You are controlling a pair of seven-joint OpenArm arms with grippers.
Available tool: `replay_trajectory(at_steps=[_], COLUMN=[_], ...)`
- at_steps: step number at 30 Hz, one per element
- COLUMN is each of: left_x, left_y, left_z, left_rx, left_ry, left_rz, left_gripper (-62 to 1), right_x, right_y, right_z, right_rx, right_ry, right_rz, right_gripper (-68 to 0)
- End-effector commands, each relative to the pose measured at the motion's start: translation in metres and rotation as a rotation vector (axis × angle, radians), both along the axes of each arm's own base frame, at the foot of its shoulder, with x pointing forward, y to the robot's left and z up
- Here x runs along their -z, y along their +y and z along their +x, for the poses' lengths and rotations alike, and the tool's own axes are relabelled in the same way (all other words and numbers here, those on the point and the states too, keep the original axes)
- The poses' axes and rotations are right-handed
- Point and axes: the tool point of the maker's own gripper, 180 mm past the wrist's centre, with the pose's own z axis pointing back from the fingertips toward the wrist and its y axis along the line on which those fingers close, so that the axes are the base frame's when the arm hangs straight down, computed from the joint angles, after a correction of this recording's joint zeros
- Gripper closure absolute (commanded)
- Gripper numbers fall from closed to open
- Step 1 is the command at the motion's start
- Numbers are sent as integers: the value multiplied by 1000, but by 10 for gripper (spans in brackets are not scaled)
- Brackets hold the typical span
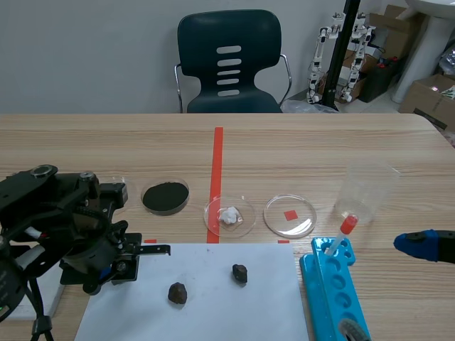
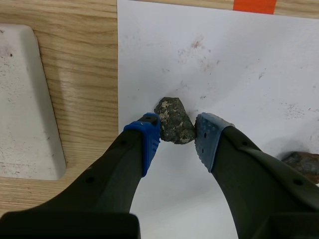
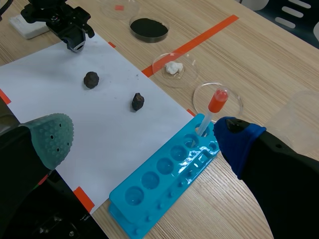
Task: Pick up the left mineral with the left hand
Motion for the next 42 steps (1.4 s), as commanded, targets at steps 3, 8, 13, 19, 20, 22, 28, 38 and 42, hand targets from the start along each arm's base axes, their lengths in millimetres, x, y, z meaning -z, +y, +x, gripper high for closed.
replay_trajectory(at_steps=[3, 8, 13, 19, 20, 22, 28, 38, 42], left_x=[-8, -19, -45, -82, -88, -101, -135, -185, -204], left_y=[7, 22, 32, 19, 13, 3, -28, -54, -59], left_z=[15, 28, 36, 32, 29, 22, -10, -65, -80], left_rx=[9, 21, 37, 163, 198, 263, 424, 639, 688], left_ry=[-77, -212, -369, -579, -612, -681, -849, -993, -1045], left_rz=[18, 56, 76, 11, -13, -59, -215, -262, -249], left_gripper=[-126, -126, -126, -126, -126, -126, -126, -126, -126], right_x=[-5, -5, -5, -5, -5, -5, -5, -5, -5], right_y=[2, 2, 2, 2, 2, 2, 2, 2, 2], right_z=[3, 3, 3, 3, 3, 3, 3, 3, 3], right_rx=[1, 1, 1, 1, 1, 1, 1, 1, 1], right_ry=[-17, -17, -17, -17, -17, -17, -17, -17, -17], right_rz=[16, 16, 16, 16, 16, 16, 16, 16, 16], right_gripper=[-587, -587, -587, -587, -587, -587, -587, -587, -587])
